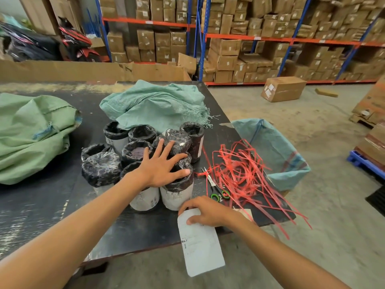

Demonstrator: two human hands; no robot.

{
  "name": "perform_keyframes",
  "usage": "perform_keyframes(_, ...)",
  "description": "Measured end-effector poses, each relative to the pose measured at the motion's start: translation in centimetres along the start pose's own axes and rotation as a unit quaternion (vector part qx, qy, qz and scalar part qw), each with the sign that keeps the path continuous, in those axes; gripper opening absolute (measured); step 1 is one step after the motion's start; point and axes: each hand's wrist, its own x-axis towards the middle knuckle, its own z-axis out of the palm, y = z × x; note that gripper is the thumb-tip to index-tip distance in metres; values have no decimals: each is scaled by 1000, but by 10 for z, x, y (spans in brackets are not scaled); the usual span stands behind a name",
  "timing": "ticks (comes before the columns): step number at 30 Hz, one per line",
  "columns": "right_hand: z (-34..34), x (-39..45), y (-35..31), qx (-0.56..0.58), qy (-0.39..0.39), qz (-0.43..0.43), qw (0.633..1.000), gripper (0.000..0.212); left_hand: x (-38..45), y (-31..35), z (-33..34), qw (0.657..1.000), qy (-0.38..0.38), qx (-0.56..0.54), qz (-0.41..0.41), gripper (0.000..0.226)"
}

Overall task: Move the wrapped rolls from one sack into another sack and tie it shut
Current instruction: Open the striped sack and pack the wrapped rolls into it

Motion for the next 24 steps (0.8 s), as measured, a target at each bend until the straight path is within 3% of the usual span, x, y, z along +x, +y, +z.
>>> perform_keyframes(6,1,-10,14,-32,33,17,999,36,1,0,1,1000,1,-4,5,113)
perform_keyframes(19,-4,-19,27,-74,20,9,997,36,0,3,-1,1000,-5,-1,-5,87)
perform_keyframes(24,-2,-20,30,-120,32,3,992,38,0,3,-1,1000,-3,-7,-1,109)
